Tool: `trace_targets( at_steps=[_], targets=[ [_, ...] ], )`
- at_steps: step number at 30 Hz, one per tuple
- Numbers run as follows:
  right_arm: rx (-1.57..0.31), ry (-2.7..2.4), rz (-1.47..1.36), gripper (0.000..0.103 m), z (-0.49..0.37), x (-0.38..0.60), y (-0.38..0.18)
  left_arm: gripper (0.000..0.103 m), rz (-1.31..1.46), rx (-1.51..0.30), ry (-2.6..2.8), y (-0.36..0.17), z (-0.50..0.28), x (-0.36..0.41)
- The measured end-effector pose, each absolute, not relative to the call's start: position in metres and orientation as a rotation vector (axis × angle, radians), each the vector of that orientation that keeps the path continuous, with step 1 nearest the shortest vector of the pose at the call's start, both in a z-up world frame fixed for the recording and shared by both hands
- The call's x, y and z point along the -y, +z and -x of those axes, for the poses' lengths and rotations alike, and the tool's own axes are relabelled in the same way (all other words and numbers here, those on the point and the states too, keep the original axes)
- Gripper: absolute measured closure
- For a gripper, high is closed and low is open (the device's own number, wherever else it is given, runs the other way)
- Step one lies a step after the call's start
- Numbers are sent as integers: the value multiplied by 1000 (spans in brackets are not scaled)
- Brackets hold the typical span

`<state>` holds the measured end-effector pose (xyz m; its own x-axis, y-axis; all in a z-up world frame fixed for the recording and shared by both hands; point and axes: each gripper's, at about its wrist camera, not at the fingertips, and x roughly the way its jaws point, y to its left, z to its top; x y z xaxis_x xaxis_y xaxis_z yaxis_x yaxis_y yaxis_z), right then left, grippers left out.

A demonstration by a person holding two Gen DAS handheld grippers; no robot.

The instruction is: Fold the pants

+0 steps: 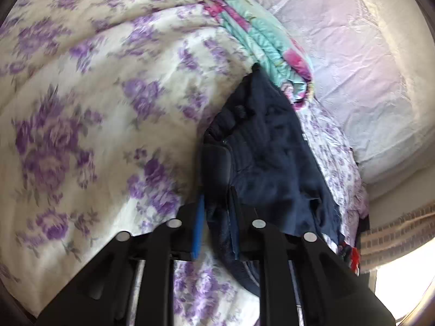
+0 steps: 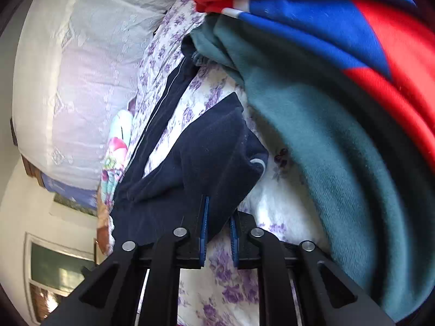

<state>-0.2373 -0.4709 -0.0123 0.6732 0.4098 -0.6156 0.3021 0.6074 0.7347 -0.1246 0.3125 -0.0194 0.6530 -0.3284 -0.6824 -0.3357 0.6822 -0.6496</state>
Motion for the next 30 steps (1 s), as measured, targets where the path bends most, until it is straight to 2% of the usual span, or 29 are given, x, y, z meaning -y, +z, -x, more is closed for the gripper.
trace_targets(
  at_steps=[2, 7, 10, 11, 12, 13, 21, 24, 27, 30],
  targets=[
    [-848, 81, -945, 89, 238, 471, -6, 74, 896, -876, -14, -27, 126, -315],
    [-794, 120, -918, 90, 238, 473, 23, 68, 983, -887, -30, -39, 120, -314],
    [-787, 122, -900, 90, 235, 471, 31, 61, 989, -877, -29, -38, 113, -312],
    [-788, 123, -897, 90, 234, 470, 32, 65, 992, -874, -25, -38, 111, -313],
    [-789, 122, -897, 90, 234, 470, 33, 74, 980, -879, -21, -37, 109, -312],
    [-789, 121, -902, 90, 233, 470, 33, 88, 961, -883, -23, -36, 108, -311],
    [-798, 107, -848, 90, 240, 470, 39, 91, 1036, -812, -104, -12, 147, -331],
    [-874, 93, -827, 90, 240, 473, 27, 91, 1025, -829, -93, -12, 161, -335],
    [-1046, 83, -807, 89, 237, 471, -5, 89, 1024, -876, -79, -28, 161, -336],
    [-1057, 102, -856, 80, 246, 481, 0, 83, 1030, -912, -68, -42, 167, -338]
  ],
)
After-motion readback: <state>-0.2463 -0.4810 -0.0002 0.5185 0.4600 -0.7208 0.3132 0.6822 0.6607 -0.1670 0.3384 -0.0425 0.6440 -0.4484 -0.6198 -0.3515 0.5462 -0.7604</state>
